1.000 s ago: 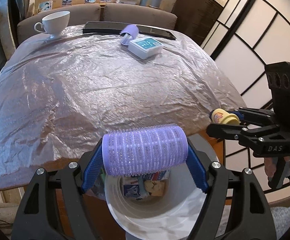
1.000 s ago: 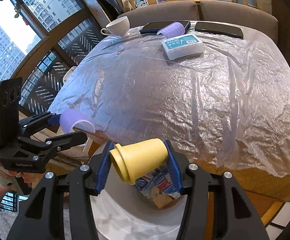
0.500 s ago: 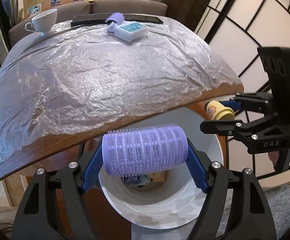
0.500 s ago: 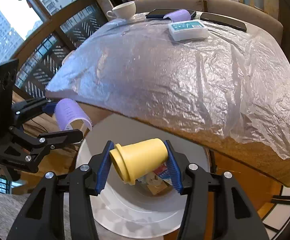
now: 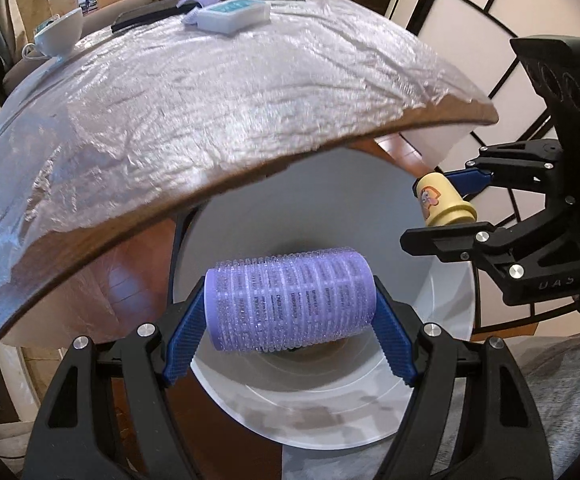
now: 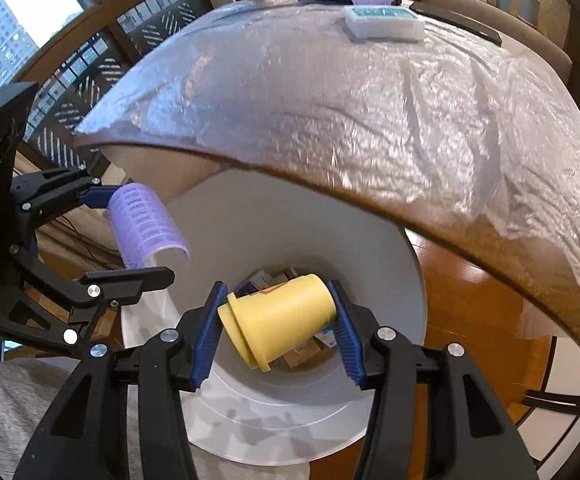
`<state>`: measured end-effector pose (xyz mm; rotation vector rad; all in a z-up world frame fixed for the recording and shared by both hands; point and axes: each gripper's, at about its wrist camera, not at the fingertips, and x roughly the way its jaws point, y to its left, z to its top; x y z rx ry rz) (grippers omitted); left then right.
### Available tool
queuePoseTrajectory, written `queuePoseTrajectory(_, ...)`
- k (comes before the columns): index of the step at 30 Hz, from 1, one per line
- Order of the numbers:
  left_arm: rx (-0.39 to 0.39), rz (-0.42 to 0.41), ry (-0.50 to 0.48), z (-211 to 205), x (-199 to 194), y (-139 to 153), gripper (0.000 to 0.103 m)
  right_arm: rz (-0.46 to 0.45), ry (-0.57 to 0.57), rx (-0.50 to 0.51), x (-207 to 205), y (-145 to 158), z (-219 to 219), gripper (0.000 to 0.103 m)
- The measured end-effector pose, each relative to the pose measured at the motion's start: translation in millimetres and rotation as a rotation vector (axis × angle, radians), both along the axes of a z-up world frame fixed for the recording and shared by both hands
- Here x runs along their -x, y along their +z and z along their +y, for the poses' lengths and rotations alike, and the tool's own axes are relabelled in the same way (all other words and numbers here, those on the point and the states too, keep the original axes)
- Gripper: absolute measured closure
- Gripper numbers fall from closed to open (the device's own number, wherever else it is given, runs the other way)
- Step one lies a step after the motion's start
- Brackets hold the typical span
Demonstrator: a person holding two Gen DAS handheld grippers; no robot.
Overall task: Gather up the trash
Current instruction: 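Lower the roller and yellow cup into the bin opening with both tools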
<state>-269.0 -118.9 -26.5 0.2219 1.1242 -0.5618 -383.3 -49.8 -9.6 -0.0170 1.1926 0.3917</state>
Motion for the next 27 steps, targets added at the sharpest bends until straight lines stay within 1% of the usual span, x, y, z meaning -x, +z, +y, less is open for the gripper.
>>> queuePoseTrajectory(13, -0.044, 0.049, 0.011, -3, 0, -36, 0.026, 0.058, 0.001, 0.032, -2, -39, 2, 0.053)
queuePoseTrajectory(27, -0.090, 0.086, 0.021, -11, -10, -69, 0.026, 0.090, -0.016, 0.050, -13, -63, 6, 0.053)
